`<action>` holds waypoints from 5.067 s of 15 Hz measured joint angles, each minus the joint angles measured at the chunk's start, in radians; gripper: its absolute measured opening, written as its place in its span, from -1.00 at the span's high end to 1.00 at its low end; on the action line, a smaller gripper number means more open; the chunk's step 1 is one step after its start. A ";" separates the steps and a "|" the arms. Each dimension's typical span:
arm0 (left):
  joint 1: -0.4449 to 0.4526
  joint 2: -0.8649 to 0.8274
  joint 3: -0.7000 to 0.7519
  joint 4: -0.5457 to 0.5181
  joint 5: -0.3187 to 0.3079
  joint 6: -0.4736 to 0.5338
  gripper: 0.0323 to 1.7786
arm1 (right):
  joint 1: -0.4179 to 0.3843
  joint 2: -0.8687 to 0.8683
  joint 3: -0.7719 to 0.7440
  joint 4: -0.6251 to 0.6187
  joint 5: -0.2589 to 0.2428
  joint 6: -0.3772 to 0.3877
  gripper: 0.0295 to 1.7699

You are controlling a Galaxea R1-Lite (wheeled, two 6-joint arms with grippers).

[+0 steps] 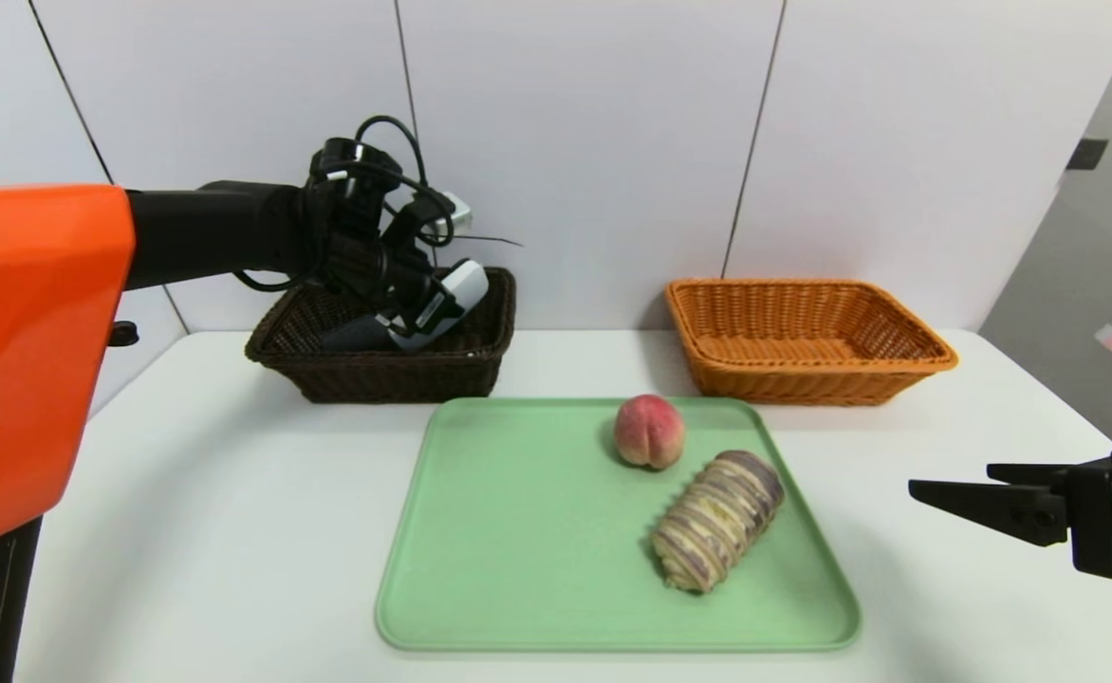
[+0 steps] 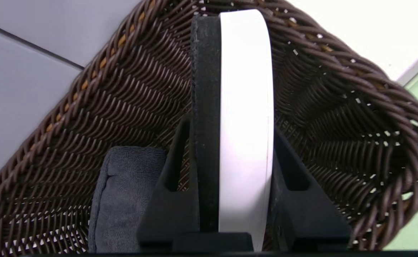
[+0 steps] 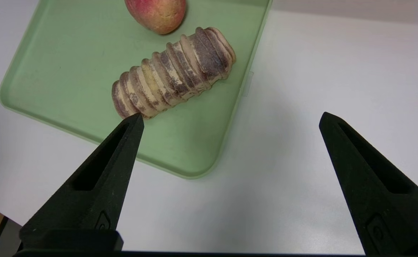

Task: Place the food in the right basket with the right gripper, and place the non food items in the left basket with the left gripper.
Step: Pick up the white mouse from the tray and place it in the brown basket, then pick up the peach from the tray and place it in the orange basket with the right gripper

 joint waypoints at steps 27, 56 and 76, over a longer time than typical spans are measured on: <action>-0.135 -0.502 0.117 0.396 0.234 -0.499 -0.83 | 0.129 0.016 -0.253 0.073 0.000 0.019 -0.92; -0.163 -1.026 0.542 0.316 0.106 -0.430 -0.90 | 0.500 0.716 -0.774 0.323 -0.329 0.041 -0.92; -0.163 -1.030 0.547 0.326 0.105 -0.429 -0.90 | 0.474 0.947 -0.937 0.324 -0.416 0.037 -0.92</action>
